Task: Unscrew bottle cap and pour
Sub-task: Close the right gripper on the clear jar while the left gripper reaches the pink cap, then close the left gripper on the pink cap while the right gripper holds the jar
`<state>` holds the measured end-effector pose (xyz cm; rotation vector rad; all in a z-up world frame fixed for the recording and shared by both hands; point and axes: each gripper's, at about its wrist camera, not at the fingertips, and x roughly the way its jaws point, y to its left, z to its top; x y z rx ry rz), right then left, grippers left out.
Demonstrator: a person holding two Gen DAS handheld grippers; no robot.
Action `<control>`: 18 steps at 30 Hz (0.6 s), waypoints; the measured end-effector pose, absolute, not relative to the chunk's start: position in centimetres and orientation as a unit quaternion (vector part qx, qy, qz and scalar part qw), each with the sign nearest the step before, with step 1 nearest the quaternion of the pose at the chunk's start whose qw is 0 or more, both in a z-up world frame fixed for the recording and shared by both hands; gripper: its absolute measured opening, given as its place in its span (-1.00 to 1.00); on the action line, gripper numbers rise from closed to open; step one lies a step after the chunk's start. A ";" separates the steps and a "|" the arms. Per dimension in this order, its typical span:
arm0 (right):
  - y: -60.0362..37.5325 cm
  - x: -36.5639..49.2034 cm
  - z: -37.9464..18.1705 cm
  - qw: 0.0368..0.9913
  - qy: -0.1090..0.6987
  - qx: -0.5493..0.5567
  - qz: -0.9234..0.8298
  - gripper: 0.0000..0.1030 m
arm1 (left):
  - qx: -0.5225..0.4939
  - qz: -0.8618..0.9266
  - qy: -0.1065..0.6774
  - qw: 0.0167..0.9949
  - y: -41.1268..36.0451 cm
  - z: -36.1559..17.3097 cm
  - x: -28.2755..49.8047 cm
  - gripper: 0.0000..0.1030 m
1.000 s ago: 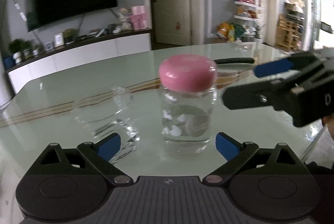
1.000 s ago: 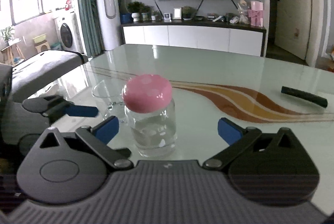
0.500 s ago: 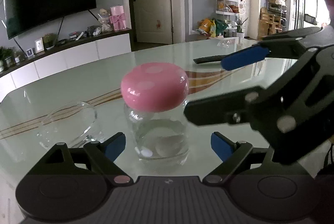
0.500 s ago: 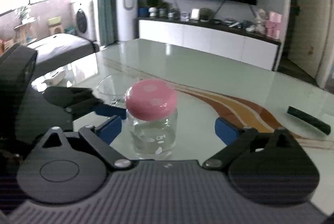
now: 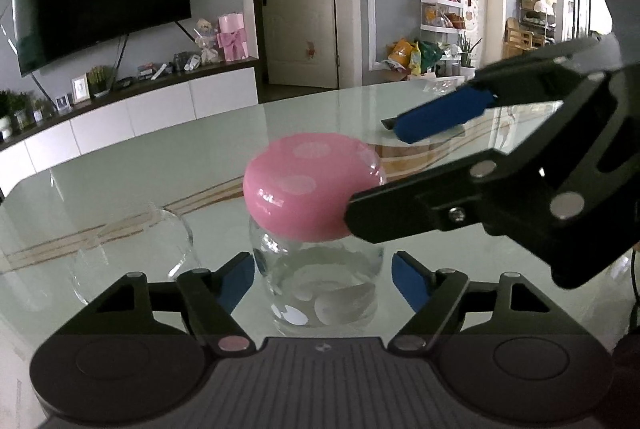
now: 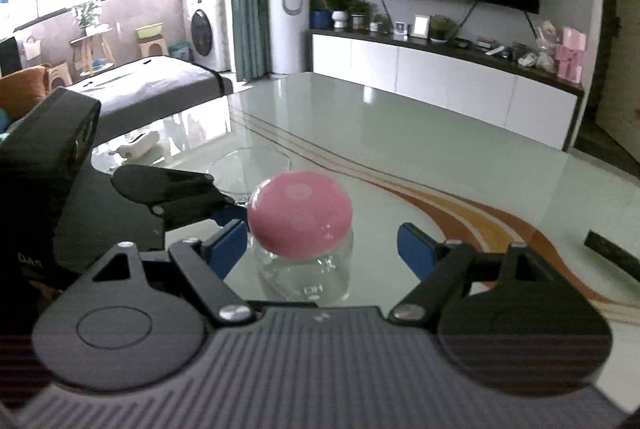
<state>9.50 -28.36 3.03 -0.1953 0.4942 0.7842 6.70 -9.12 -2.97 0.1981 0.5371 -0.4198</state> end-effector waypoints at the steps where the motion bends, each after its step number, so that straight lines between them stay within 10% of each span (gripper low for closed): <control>1: -28.3 9.6 3.1 0.888 0.238 -0.097 0.380 0.58 | 0.099 -0.208 0.262 0.937 -9.1 -3.0 6.8 0.48; 18: -26.4 10.4 3.5 0.883 0.244 -0.111 0.386 0.33 | 0.109 -0.230 0.249 0.934 -8.8 -2.7 6.6 0.44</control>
